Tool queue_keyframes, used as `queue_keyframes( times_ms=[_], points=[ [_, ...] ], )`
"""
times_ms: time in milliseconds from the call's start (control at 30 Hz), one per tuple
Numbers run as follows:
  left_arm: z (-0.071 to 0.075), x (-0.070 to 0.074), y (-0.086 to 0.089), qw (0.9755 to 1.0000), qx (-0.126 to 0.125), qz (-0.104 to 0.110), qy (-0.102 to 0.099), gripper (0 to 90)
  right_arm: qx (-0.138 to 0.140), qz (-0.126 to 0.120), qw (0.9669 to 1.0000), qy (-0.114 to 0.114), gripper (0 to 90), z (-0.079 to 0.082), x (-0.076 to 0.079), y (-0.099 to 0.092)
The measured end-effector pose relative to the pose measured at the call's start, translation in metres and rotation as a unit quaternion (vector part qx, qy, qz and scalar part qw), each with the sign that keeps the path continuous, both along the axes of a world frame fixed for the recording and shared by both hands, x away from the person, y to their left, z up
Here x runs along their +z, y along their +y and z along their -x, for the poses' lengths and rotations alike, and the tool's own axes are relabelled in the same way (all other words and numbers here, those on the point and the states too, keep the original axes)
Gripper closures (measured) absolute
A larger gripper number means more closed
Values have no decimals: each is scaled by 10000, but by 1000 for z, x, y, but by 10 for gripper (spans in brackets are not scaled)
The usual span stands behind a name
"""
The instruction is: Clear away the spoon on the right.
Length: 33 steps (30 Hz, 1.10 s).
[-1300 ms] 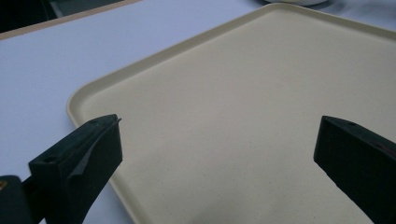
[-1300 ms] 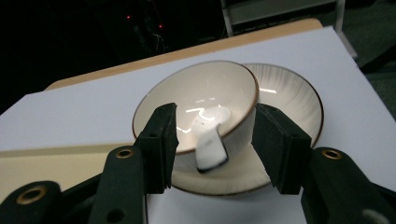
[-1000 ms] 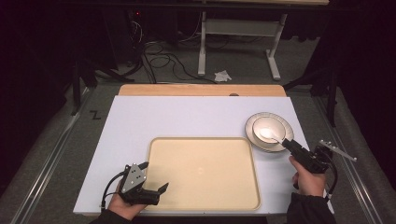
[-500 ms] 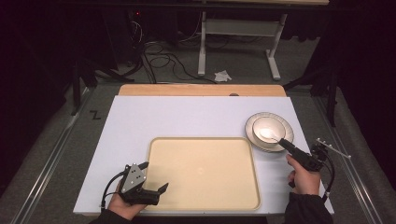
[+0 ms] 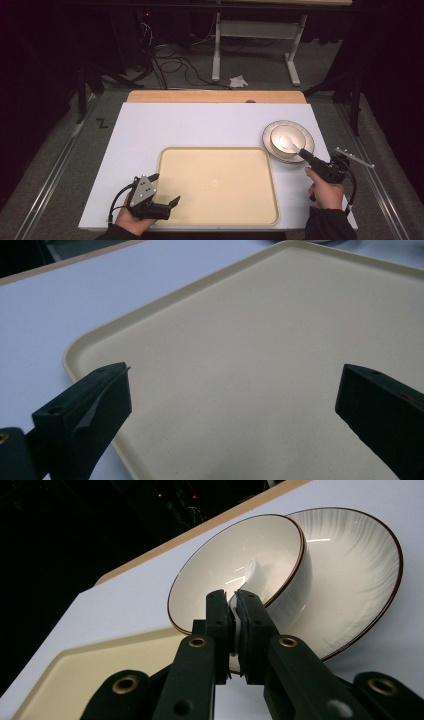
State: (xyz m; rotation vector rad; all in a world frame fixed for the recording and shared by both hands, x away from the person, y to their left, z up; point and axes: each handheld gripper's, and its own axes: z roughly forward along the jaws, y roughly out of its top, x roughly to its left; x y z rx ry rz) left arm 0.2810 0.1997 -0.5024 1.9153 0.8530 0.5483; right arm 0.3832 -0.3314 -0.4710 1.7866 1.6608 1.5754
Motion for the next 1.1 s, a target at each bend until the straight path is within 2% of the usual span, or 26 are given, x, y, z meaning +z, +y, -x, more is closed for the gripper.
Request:
queue_keyframes(
  times_ms=[200,400,667,833,1033,1100],
  points=[
    [0,0,0,10000,-4,-4,1,21,3,82,9998,-190,870,2,4,-1],
    [0,0,0,10000,-6,-5,-2,21,12,406,9980,-483,870,8,12,2],
    [0,1,0,10000,-2,-4,-19,21,45,510,9962,-705,871,13,16,3],
    [0,1,1,10000,0,0,-17,21,48,674,9937,-896,870,16,19,5],
    [1,2,1,10000,34,24,-51,21,87,776,9918,-1016,870,19,21,7],
    [1,2,1,10000,33,23,-56,21,78,911,9893,-1136,870,22,24,9]
  ],
)
